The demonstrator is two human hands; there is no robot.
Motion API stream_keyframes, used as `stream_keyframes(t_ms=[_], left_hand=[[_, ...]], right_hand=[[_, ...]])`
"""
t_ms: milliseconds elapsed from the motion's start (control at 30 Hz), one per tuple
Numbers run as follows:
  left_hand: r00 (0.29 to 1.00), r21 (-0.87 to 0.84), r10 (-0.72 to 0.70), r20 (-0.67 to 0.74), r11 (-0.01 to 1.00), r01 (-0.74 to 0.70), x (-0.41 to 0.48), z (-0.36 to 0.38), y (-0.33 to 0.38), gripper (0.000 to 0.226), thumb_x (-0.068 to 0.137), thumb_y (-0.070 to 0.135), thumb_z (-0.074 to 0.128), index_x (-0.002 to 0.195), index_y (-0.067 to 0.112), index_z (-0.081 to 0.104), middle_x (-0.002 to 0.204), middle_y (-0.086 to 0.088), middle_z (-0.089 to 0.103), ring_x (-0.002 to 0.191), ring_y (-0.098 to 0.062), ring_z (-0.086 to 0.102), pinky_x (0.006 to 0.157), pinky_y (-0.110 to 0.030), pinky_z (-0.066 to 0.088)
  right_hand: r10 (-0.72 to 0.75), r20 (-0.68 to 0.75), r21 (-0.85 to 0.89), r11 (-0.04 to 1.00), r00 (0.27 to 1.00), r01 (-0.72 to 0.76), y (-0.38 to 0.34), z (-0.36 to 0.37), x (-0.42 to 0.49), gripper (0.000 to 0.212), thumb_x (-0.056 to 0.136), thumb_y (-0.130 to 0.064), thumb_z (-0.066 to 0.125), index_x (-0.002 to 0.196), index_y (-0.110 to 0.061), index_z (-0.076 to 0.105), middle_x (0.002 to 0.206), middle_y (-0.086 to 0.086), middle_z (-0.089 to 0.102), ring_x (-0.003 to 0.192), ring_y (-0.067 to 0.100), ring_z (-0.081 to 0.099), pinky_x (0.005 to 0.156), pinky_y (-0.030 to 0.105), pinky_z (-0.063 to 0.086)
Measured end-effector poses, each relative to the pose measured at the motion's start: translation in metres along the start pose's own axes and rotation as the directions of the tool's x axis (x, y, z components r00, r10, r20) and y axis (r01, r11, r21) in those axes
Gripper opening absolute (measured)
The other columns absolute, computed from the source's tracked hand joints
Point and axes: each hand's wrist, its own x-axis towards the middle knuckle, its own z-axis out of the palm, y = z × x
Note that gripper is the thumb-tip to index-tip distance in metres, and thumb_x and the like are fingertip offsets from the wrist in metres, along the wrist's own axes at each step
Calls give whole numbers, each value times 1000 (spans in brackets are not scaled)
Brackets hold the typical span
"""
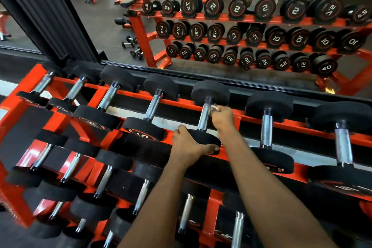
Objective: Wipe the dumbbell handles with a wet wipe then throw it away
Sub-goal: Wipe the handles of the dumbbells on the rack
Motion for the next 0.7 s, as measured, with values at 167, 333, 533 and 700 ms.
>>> stream_keyframes(t_ms=[167, 333, 533, 700], left_hand=[[1000, -8, -4, 7, 1000, 4, -2, 1, -3, 101, 38, 65, 89, 114, 16, 42, 118, -2, 46, 112, -23, 49, 95, -41, 51], [1000, -16, -2, 5, 1000, 2, -1, 1, -2, 101, 36, 66, 87, 111, 16, 42, 116, -2, 46, 111, -23, 50, 95, -41, 50], [1000, -11, -2, 16, 1000, 2, -3, 0, -2, 101, 37, 66, 86, 112, 17, 41, 117, -1, 45, 112, -24, 48, 96, -42, 50], [1000, -18, 7, 10, 1000, -7, -1, 0, -2, 99, 40, 61, 90, 114, 14, 42, 119, -5, 46, 113, -25, 48, 97, -43, 49]], right_hand=[[58, -3, 50, 997, 998, -58, 4, -1, -15, 18, 94, -6, 55, 85, -4, 71, 73, 4, 59, 66, 15, 49, 56, 27, 36], [121, -118, 187, 977, 986, -98, -16, 7, 1, 12, 93, -8, 58, 86, -10, 68, 80, 7, 62, 68, 18, 55, 56, 24, 39], [93, -35, 92, 992, 995, -89, -6, -1, -11, 16, 90, -6, 61, 80, -15, 70, 70, 1, 62, 63, 14, 55, 55, 22, 41], [39, -117, -7, 999, 992, -40, -16, 7, 0, 12, 85, -5, 62, 79, -1, 72, 69, 4, 59, 69, 18, 52, 61, 29, 42]])
